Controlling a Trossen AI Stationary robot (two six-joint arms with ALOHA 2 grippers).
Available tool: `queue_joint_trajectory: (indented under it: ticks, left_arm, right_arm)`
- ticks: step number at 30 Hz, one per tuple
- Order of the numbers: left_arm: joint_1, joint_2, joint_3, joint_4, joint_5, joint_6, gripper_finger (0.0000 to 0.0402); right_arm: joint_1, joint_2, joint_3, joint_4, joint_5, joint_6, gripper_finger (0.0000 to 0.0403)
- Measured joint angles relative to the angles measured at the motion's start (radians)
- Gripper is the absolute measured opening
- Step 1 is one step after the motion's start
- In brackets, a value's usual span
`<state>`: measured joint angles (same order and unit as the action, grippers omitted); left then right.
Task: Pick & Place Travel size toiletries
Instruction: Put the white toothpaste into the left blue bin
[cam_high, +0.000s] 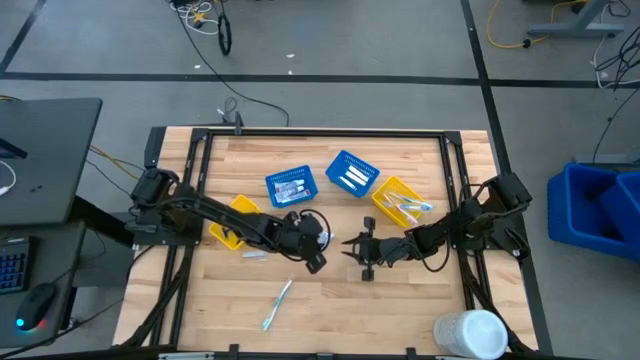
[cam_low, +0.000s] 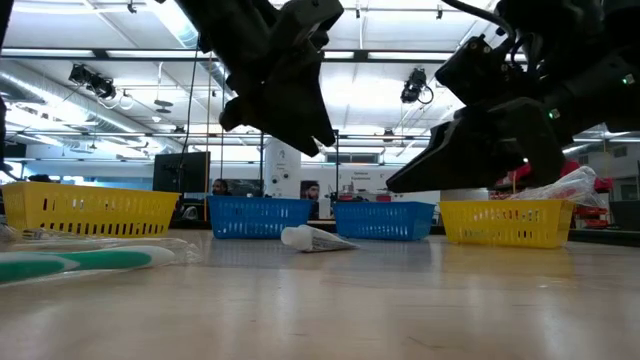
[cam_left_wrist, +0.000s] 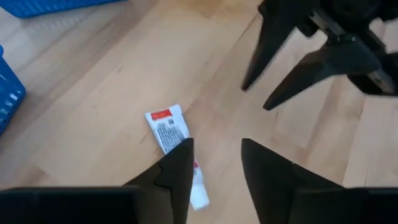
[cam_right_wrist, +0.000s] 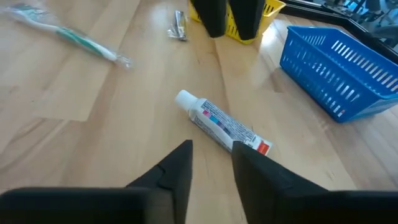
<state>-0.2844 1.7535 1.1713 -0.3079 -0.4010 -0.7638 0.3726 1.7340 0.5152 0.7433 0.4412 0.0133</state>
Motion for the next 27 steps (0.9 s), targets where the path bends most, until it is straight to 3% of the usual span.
queue_joint_trajectory:
  ticks: [13, 21, 27]
  left_arm:
    - [-0.063, 0.045, -0.001, -0.039, -0.026, -0.027, 0.0165]
    - [-0.073, 0.139, 0.0, -0.041, -0.031, -0.044, 0.0165]
    - [-0.072, 0.148, 0.0, -0.04, -0.047, -0.067, 0.0165]
  right_arm:
    - [-0.001, 0.0, 0.0, 0.0, -0.001, 0.024, 0.0233]
    - [-0.012, 0.0, 0.0, -0.002, -0.006, 0.025, 0.0252]
    - [-0.013, 0.001, 0.0, -0.002, -0.009, 0.032, 0.0238]
